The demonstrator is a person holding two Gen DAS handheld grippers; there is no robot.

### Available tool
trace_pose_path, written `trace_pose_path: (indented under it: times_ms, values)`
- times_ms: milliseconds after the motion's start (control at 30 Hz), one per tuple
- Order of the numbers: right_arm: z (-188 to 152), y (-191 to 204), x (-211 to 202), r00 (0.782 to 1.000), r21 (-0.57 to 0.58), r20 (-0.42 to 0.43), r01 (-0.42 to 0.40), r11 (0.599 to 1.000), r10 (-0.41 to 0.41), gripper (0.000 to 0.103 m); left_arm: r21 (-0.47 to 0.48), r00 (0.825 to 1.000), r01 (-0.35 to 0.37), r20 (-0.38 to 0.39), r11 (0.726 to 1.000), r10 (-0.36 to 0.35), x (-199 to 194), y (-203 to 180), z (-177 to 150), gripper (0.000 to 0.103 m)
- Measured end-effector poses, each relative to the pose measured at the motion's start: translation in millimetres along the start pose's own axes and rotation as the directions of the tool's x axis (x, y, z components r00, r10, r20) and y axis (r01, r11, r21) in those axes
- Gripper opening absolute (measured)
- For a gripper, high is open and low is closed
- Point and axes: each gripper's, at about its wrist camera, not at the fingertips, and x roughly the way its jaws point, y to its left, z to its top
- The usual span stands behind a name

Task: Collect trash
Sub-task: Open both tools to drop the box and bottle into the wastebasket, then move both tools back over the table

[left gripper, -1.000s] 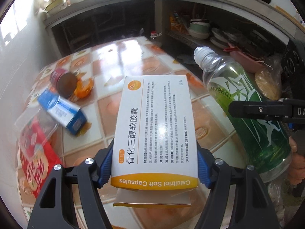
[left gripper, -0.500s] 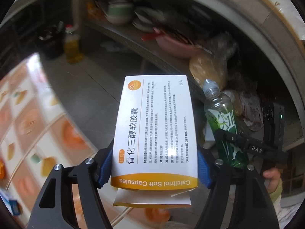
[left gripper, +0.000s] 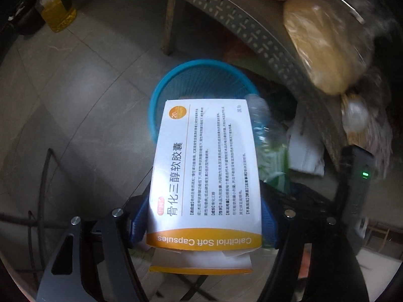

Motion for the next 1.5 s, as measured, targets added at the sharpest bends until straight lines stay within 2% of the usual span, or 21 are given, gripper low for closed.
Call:
trace_pose_path:
  times_ms: [100,200,300,433,633,833,933,1033,1133,1267,1367,1500]
  values:
    - [21.2,3.1,17.8,0.996,-0.010,0.054,0.069,0.998,-0.069,0.067,-0.021,0.996,-0.004,0.092,1.000,0.006,0.0,-1.8,14.4,0.087]
    - [19.0,5.9,26.9,0.985,-0.026,0.091,0.152,0.988,-0.149,0.069,-0.034,0.990,0.006,0.139,0.999,-0.001,-4.9,-0.2,13.7,0.090]
    - [5.9,3.0,21.6,0.986,-0.030,0.106,0.129,0.991,-0.125,0.069,-0.034,0.991,0.033,0.134,0.999,-0.028,-9.8,3.0,7.4,0.090]
    - [-20.6,5.4,4.9,0.985,-0.056,0.138,0.114,0.992,-0.105,0.069,-0.010,0.983,0.015,0.183,1.000,-0.013,-29.7,5.6,-5.7,0.090]
    - [-48.3,13.9,-21.5,0.983,-0.114,0.164,0.101,0.988,-0.082,0.069,0.043,0.963,0.052,0.263,0.998,-0.061,-73.5,-3.1,-40.5,0.090]
    - [-58.7,22.3,-34.9,0.982,-0.153,0.179,0.088,0.984,-0.060,0.069,0.082,0.939,0.041,0.337,0.996,-0.066,-117.8,-3.1,-86.1,0.090]
    - [-68.3,35.7,-44.4,0.981,-0.197,0.191,0.084,0.977,-0.046,0.069,0.087,0.918,0.044,0.389,0.995,-0.075,-139.6,-1.2,-114.5,0.090]
    - [-76.9,54.2,-56.0,0.975,-0.266,0.217,0.107,0.958,-0.048,0.069,0.082,0.885,0.041,0.459,0.996,-0.074,-165.4,2.7,-142.5,0.090]
    - [-86.4,73.7,-72.8,0.966,-0.336,0.257,0.119,0.934,-0.030,0.072,0.066,0.843,0.038,0.534,0.997,-0.067,-189.4,10.9,-174.8,0.090]
    - [-101.1,99.1,-97.3,0.950,-0.415,0.313,0.127,0.901,0.011,0.078,0.002,0.803,0.026,0.595,1.000,-0.022,-207.6,30.8,-213.7,0.090]
    - [-115.6,121.9,-116.0,0.938,-0.479,0.344,0.129,0.868,0.050,0.084,-0.063,0.784,0.026,0.620,0.998,0.019,-214.9,51.2,-242.1,0.090]
    - [-135.7,156.0,-134.9,0.926,-0.563,0.362,0.128,0.816,0.105,0.089,-0.170,0.758,-0.015,0.640,0.985,0.122,-221.8,76.3,-280.8,0.091]
